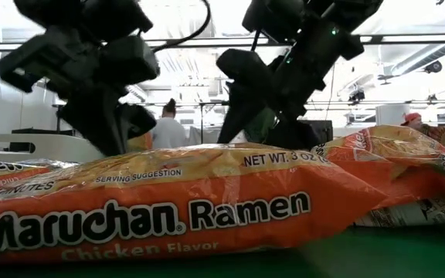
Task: Sort Maruchan noodles
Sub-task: Put the red noodle pack into the gray bin
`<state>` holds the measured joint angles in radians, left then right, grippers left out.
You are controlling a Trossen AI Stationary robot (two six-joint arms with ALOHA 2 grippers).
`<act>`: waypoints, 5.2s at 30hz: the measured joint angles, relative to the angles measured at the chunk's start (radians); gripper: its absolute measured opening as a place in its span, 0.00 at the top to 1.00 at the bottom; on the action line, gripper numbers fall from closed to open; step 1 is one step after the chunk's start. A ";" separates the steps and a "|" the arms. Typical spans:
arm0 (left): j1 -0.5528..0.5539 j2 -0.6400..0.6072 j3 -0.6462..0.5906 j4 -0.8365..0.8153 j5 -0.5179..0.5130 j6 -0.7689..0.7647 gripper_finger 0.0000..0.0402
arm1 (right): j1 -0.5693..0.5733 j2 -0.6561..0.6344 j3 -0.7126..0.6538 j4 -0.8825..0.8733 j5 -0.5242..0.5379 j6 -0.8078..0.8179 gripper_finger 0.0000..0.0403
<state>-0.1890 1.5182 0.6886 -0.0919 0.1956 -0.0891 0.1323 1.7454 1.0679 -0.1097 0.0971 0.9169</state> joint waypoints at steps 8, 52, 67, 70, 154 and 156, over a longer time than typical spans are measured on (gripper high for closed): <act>0.001 0.001 -0.111 0.203 -0.008 -0.052 1.00 | -0.005 0.024 0.000 0.057 0.000 0.008 0.19; 0.002 0.003 -0.149 0.277 -0.075 -0.085 1.00 | -0.048 0.142 0.000 0.422 -0.123 -0.078 0.74; 0.004 -0.130 -0.149 0.188 -0.086 -0.016 1.00 | -0.081 0.099 0.000 0.428 -0.193 -0.208 0.98; 0.004 -0.211 -0.149 0.143 -0.118 0.029 1.00 | -0.081 0.076 0.000 0.425 -0.195 -0.233 0.98; -0.016 -0.146 -0.126 0.379 -0.205 0.046 0.99 | 0.011 0.013 0.014 0.269 -0.161 -0.652 0.40; -0.017 -0.146 -0.126 0.379 -0.205 0.048 0.99 | 0.009 0.015 0.014 0.270 -0.160 -0.655 0.49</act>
<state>-0.2063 1.3720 0.5625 0.2868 -0.0090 -0.0414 0.1416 1.7603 1.0817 0.1603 -0.0631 0.2615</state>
